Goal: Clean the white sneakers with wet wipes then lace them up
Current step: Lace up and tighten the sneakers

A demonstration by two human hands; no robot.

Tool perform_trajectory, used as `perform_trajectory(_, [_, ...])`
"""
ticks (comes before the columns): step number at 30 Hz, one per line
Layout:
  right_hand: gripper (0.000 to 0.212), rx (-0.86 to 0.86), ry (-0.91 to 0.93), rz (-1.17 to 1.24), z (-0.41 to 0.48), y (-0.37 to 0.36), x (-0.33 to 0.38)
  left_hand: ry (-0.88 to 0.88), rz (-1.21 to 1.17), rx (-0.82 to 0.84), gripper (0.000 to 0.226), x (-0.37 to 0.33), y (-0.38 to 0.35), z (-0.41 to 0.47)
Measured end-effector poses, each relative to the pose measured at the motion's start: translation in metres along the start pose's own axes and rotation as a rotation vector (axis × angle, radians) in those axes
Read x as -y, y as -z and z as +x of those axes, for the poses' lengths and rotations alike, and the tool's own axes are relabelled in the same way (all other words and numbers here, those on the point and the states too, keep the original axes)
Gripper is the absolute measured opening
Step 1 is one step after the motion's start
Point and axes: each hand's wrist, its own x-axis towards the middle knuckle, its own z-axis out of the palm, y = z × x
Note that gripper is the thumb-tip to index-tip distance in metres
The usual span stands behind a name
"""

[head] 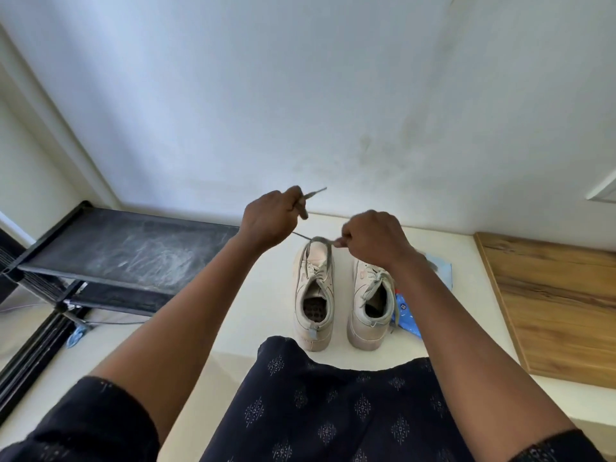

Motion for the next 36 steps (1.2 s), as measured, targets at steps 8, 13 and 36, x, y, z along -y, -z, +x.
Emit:
perform_trajectory(8, [0.028, 0.114, -0.17, -0.002, -0.014, -0.012, -0.028, 0.011, 0.426, 0.269, 0.039, 0.047, -0.012, -0.012])
perform_trajectory(13, [0.023, 0.191, -0.257, 0.037, -0.02, -0.026, -0.031, 0.197, 0.306, 0.237, 0.025, 0.067, -0.023, -0.023])
perform_trajectory(36, [0.021, 0.066, 0.037, 0.04, -0.004, -0.092, -0.001, 0.226, -0.347, 0.285, 0.029, 0.065, -0.087, -0.037])
